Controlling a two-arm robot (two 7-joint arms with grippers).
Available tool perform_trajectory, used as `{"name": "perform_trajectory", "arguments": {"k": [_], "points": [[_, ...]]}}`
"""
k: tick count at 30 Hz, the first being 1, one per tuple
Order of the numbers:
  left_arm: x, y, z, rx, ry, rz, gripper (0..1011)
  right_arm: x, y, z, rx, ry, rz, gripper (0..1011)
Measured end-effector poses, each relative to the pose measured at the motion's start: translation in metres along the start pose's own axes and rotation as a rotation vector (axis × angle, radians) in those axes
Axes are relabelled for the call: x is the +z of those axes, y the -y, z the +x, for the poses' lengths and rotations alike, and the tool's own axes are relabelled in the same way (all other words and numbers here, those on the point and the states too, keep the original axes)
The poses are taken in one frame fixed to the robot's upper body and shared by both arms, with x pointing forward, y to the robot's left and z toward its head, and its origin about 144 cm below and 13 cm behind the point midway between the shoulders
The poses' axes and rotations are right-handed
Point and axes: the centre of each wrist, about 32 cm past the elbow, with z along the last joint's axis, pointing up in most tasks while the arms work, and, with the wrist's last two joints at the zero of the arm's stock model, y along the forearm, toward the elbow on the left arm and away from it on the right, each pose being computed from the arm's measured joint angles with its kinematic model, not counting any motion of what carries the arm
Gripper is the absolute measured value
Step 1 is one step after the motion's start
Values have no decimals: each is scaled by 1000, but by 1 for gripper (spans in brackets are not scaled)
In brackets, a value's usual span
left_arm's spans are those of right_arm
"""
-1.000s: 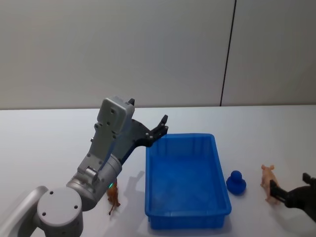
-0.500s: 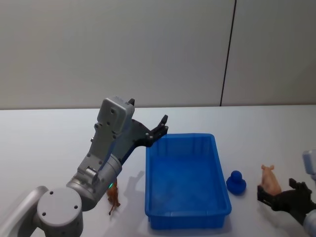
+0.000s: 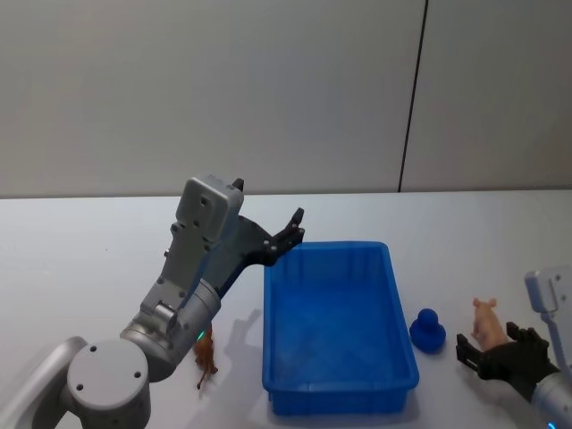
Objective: Pick up the two dolls from the table and place them into the box.
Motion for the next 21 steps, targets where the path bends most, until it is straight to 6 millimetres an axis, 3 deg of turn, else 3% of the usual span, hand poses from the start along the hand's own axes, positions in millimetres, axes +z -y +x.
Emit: {"name": "perform_trajectory", "arguments": {"k": [11,13,16,21], "points": [[0,0,0,0,0,0,1001,0,-4,-3,-2,8,-6,546],[0,0,0,0,0,0,1001,1,-5,-3,-2,8,-6,535],[0,0,0,0,0,0,1001,1,-5,-3,-2,10,-6,405],[0,0,0,0,0,0,1001,1,-6,-4,-2,11,-6,367]]}}
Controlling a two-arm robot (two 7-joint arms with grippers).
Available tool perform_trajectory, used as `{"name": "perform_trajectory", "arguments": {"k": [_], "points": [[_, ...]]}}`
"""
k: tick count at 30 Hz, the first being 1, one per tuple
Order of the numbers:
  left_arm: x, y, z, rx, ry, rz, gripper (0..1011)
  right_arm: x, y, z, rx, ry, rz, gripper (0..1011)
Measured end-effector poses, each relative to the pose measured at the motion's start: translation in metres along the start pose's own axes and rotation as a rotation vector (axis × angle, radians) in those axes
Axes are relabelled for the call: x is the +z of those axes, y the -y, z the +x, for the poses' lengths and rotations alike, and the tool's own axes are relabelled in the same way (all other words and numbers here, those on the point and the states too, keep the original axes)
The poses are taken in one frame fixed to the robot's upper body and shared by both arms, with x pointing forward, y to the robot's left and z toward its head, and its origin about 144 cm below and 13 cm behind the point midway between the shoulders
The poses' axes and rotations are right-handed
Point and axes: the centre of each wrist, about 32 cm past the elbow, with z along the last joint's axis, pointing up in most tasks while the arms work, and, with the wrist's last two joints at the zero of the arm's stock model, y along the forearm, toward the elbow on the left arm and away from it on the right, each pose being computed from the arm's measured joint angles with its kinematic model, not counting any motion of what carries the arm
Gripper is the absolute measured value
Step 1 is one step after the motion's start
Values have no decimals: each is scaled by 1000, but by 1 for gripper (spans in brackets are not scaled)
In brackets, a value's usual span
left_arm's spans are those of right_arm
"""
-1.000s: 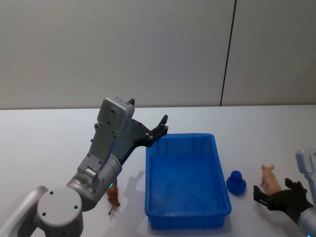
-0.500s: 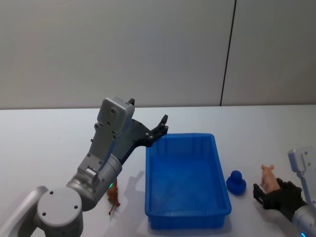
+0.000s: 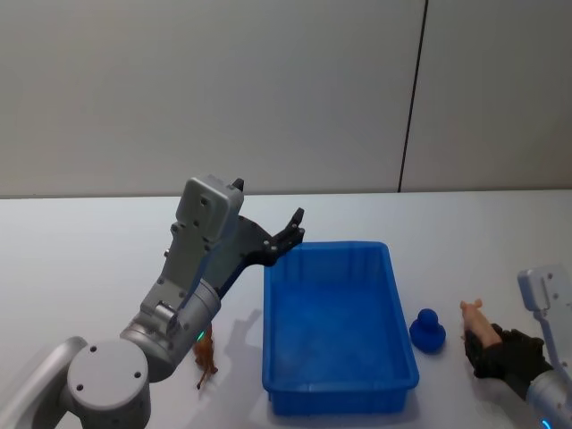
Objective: Pick up the two dolls from the table and place them into the box.
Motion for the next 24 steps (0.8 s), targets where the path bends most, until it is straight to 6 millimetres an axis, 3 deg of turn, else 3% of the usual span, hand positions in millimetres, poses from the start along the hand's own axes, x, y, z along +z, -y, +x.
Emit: {"name": "perform_trajectory", "arguments": {"k": [14,24], "points": [[0,0,0,0,0,0,1001,8,3,0,14,36,76,367],[0,0,0,0,0,0,1001,26,8,-3,73,94,207,367]]}}
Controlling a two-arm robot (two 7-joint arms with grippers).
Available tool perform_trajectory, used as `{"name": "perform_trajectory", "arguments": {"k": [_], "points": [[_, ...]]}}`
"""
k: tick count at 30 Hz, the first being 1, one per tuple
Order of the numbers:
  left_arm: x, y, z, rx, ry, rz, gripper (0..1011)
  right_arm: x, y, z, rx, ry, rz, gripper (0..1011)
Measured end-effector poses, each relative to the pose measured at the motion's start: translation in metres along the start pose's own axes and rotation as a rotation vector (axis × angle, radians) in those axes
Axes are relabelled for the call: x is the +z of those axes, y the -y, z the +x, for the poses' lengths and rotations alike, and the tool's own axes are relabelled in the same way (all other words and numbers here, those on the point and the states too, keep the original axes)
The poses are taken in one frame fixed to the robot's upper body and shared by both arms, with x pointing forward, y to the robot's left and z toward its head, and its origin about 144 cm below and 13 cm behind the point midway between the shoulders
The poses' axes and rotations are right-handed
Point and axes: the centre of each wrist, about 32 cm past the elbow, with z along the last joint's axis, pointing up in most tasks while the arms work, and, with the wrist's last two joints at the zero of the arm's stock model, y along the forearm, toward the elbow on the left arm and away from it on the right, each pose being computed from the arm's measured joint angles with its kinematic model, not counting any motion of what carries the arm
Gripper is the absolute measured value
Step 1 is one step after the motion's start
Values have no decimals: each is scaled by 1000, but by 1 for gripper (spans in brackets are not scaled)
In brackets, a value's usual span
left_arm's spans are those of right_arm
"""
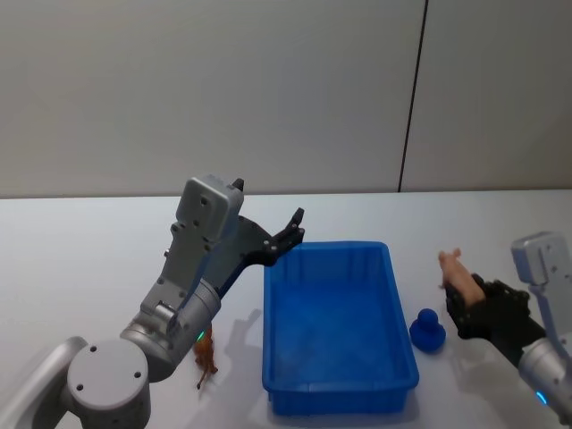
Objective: Pick up the two dolls from the table and place them into the box.
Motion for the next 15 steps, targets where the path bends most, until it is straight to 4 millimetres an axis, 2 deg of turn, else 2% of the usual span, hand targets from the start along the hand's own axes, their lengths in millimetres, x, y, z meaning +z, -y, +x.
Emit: {"name": "perform_trajectory", "arguments": {"k": [15], "points": [[0,0,0,0,0,0,1001,29,-7,-6,172,50,142,367]]}}
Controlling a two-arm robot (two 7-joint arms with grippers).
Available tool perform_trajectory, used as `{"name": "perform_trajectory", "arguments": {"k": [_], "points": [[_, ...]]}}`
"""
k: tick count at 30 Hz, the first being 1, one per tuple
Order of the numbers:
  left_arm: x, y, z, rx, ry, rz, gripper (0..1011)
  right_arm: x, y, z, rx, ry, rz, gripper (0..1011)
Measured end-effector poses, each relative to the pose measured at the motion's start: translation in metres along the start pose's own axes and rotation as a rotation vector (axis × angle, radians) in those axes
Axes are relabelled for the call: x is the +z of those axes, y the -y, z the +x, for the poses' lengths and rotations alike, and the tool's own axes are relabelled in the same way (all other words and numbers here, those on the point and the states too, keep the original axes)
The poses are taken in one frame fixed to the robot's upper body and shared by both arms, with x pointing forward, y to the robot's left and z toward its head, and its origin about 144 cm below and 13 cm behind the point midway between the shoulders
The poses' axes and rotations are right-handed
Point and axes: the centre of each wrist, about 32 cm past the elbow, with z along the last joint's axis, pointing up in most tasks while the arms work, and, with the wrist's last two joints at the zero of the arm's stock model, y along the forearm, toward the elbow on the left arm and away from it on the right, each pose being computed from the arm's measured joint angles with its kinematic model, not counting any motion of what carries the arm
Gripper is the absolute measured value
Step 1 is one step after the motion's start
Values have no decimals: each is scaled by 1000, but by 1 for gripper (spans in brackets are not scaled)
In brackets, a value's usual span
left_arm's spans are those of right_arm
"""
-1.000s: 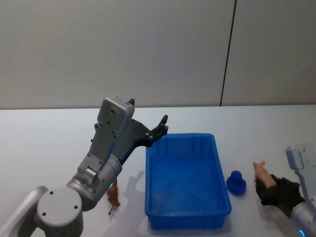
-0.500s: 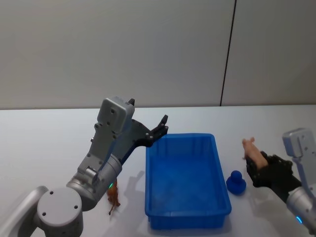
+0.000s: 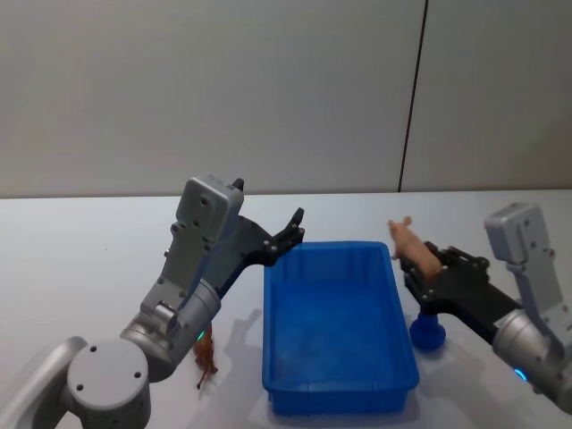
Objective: Pick up the two dolls from the table and place them into the box.
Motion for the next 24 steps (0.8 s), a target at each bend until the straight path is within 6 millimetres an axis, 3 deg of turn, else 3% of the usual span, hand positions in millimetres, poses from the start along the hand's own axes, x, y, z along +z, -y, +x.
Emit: {"name": "perform_trajectory", "arguments": {"k": [12,24], "points": [[0,0,0,0,0,0,1001,17,-20,-5,177,-8,-1,367],[0,0,0,0,0,0,1001,25,-47,-10,296,-54,-121,367]]}}
